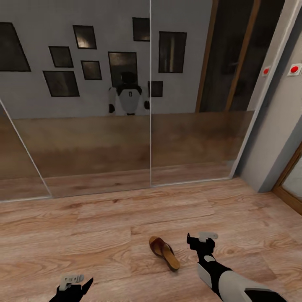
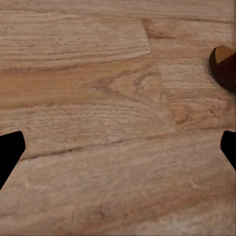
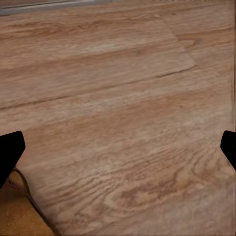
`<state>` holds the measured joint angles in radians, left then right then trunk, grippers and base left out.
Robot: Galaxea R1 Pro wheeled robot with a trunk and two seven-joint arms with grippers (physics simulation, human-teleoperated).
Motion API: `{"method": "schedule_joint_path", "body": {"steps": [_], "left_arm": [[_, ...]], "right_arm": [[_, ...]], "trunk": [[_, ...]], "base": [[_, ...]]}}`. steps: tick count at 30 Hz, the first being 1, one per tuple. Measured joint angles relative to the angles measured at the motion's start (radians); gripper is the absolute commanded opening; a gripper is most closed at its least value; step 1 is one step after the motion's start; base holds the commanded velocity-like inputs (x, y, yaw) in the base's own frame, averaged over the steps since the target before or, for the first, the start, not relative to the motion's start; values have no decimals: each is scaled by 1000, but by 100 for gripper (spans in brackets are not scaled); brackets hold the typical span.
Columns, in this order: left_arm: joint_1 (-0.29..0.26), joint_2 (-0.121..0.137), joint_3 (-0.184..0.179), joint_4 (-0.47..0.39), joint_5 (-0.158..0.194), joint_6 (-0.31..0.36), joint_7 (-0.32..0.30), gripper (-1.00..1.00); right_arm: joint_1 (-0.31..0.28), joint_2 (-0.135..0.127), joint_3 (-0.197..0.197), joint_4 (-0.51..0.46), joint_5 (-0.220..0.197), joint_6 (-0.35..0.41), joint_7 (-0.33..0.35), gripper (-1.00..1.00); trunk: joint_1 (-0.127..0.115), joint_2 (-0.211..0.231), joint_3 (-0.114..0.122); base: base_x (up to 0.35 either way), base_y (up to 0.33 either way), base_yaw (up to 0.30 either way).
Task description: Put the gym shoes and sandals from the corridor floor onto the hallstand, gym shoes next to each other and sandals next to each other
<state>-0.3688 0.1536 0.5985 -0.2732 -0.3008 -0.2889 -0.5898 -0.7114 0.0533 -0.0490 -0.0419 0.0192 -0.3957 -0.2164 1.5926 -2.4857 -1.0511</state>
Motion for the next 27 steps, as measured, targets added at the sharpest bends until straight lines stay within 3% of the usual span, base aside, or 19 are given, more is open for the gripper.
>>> {"method": "schedule_joint_path", "body": {"steps": [5, 20, 27], "left_arm": [[0, 0, 0, 0, 0, 0, 0, 100], [0, 0, 1, -1, 0, 0, 0, 100], [0, 0, 1, -1, 0, 0, 0, 100]], "right_arm": [[0, 0, 0, 0, 0, 0, 0, 100], [0, 0, 0, 0, 0, 1, 1, 100], [0, 0, 0, 0, 0, 1, 1, 100]], "trunk": [[0, 0, 0], [0, 0, 0], [0, 0, 0]], "base": [[0, -273, 8], [0, -20, 6], [0, 0, 214]]}}
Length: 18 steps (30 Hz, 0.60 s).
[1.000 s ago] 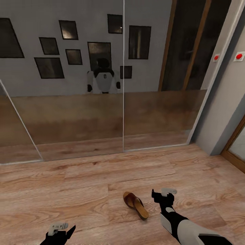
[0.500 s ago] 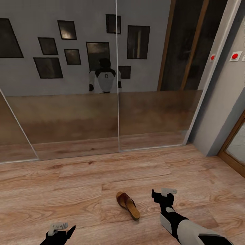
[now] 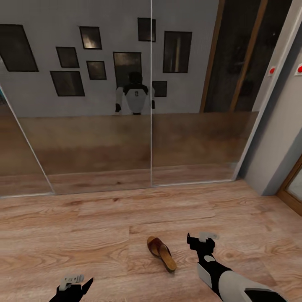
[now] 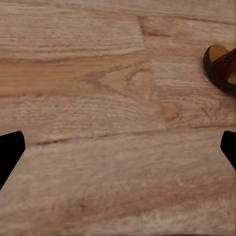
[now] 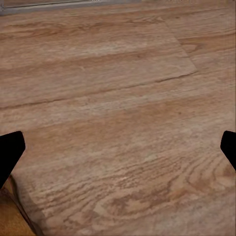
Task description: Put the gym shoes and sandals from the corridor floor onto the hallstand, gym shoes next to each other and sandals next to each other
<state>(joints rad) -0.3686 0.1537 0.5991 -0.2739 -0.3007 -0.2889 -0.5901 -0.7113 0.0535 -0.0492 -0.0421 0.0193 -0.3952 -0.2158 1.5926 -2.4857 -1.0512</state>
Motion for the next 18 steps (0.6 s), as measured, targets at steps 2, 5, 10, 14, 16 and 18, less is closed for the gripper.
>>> {"method": "schedule_joint_path", "body": {"steps": [2, 5, 10, 14, 16, 18], "left_arm": [[0, 0, 0, 0, 0, 0, 0, 100], [0, 0, 0, 0, 0, 0, 0, 100], [0, 0, 0, 0, 0, 0, 0, 100], [0, 0, -1, 0, 0, 0, 0, 100], [0, 0, 0, 0, 0, 0, 0, 100], [0, 0, 0, 0, 0, 0, 0, 100]], "right_arm": [[0, 0, 0, 0, 0, 0, 0, 100], [0, 0, 0, 0, 0, 0, 0, 100], [0, 0, 0, 0, 0, 0, 0, 100], [0, 0, 0, 0, 0, 0, 0, 100], [0, 0, 0, 0, 0, 0, 0, 100], [0, 0, 0, 0, 0, 0, -1, 100]], "trunk": [[0, 0, 0], [0, 0, 0], [0, 0, 0], [0, 0, 0], [0, 0, 0], [0, 0, 0]], "base": [[0, 0, 276], [0, 0, 282], [0, -1, 287], [0, -40, 288], [0, -71, 288], [0, -50, 248]]}}
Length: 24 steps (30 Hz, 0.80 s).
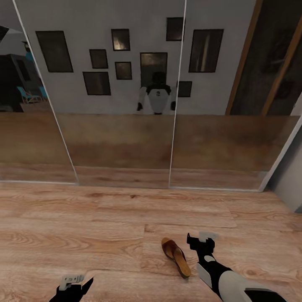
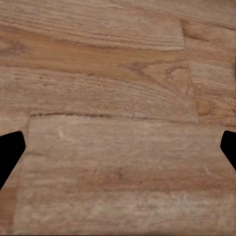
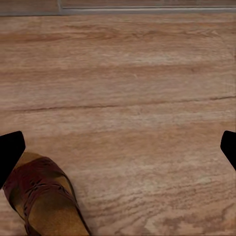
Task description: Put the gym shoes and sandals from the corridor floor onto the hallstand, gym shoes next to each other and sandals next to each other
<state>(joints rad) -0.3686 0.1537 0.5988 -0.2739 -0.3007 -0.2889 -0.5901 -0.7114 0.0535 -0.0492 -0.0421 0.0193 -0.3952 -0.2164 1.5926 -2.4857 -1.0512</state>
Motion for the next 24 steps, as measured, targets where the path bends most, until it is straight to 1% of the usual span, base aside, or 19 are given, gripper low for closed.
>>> {"method": "schedule_joint_path", "body": {"steps": [4, 5, 9, 13, 16, 24], "left_arm": [[0, 0, 0, 0, 0, 0, 0, 100], [-6, 6, 1, -5, 2, -2, -5, 100], [-29, 26, 1, -28, 2, -3, -8, 100], [-31, 25, 1, -51, 3, -4, -9, 100], [-32, 18, 3, -68, 5, -2, -12, 100], [-32, 16, 3, -112, 3, -1, -14, 100]], "right_arm": [[0, 0, 0, 0, 0, 0, 0, 100], [-5, 4, 1, 1, 2, 3, 5, 100], [-12, 4, 1, 1, 2, 3, 6, 100], [-12, 5, 1, 0, 2, 3, 6, 100], [-12, 5, 2, 0, 3, 3, 6, 100], [-12, 5, 6, -1, 7, 3, 8, 100]], "trunk": [[0, 0, 0], [0, 0, 0], [0, 0, 0], [0, 0, 0], [0, 0, 0], [0, 0, 0]], "base": [[0, -16, 88], [0, 0, 0], [0, 0, 0], [0, 0, 0], [0, 0, 0], [0, 0, 0]]}}
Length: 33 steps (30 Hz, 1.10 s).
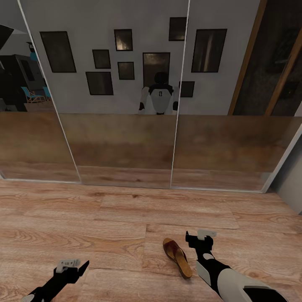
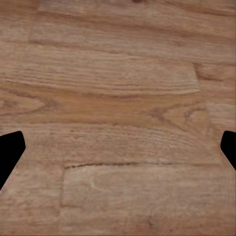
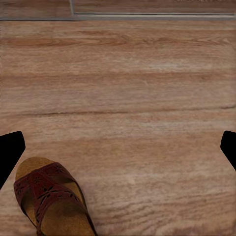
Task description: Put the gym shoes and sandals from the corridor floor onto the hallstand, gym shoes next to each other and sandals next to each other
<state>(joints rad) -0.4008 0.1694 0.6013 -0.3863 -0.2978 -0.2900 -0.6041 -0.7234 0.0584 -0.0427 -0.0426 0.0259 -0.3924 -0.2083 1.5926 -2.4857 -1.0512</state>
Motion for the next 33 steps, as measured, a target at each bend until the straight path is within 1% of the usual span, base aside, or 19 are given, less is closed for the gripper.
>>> {"method": "schedule_joint_path", "body": {"steps": [2, 7, 17, 18, 19, 22, 24, 25, 27, 29, 33], "left_arm": [[0, 0, -1, -11, 0, 0, 0, 100], [0, 0, -3, -39, -3, 0, 0, 100], [0, -1, -3, -95, -4, -1, 1, 100], [0, -1, -3, -160, -2, 0, 1, 100], [0, -1, -3, -164, -4, -1, 1, 100], [1, -1, -3, -164, -5, -1, 1, 100], [1, -1, -4, -164, -5, -1, 1, 100], [1, -2, -4, -164, -5, -1, 0, 100], [1, -5, -4, -164, -5, -1, 1, 100], [0, -7, -5, -164, -5, -1, 1, 100], [1, -8, -4, -164, -5, -1, 1, 100]], "right_arm": [[0, -1, 6, 0, 5, 0, 2, 100], [0, -7, 32, -1, 31, 0, 33, 100], [0, -8, 86, -1, 83, 0, 94, 100], [0, -8, 92, -1, 130, 3, 242, 100], [0, -8, 89, -1, 131, 3, 253, 100], [0, -8, 94, 0, 135, 2, 258, 100], [0, -8, 103, 0, 146, 2, 266, 100], [0, -8, 115, 0, 165, 3, 291, 100], [0, -8, 123, 0, 183, 4, 323, 100], [0, -9, 127, -1, 193, 4, 344, 100], [0, -8, 130, -1, 200, 4, 359, 100]], "trunk": [[0, 0, 0], [0, 0, 0], [0, 0, 0], [0, 0, 0], [0, 0, 0], [0, 0, 0], [0, 0, 0], [0, 0, 0], [0, 0, 0], [0, 0, 0], [0, 0, 0]], "base": [[0, 0, 0], [0, 0, 0], [0, 0, 0], [0, 0, 0], [0, 0, 0], [0, 0, 0], [0, 0, 0], [0, 0, 0], [0, 0, 0], [0, 0, 0], [0, 0, 0]]}}
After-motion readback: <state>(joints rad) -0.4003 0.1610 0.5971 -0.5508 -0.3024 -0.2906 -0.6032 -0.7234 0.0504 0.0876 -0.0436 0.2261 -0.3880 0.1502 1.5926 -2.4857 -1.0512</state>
